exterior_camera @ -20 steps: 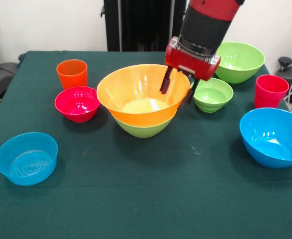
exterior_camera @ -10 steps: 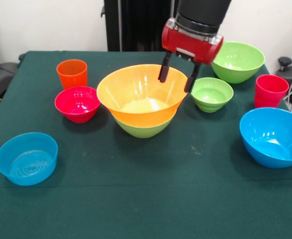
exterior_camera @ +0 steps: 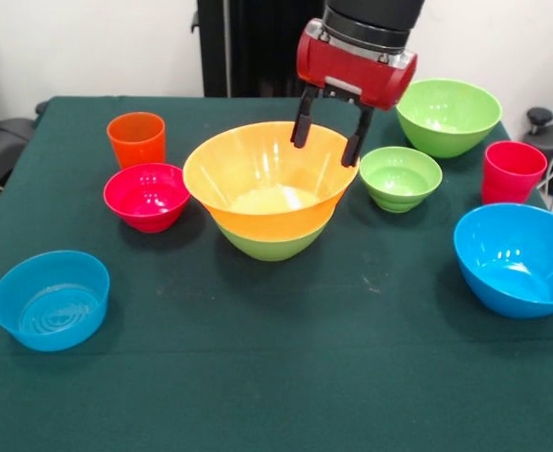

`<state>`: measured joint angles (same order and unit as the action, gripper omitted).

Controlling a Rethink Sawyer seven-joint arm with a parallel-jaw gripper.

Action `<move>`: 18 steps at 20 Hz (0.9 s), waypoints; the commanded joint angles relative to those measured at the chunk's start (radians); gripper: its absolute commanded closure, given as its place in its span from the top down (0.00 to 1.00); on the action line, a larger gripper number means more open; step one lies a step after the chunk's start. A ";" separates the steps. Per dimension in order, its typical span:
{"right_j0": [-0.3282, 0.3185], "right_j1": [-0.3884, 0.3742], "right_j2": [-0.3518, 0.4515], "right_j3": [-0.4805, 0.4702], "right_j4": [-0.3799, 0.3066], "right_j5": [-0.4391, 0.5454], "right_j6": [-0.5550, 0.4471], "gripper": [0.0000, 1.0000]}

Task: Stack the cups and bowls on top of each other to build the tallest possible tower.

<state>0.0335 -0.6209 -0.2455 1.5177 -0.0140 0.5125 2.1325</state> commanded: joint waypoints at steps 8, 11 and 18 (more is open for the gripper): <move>-0.159 -0.059 0.140 -0.038 -0.137 0.094 -0.226 1.00; -0.223 -0.041 0.194 -0.044 -0.157 0.065 -0.259 1.00; -0.317 -0.005 0.255 -0.065 -0.224 0.033 -0.268 1.00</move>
<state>-0.2318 -0.6737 -0.1530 1.4821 -0.1216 0.5125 2.1323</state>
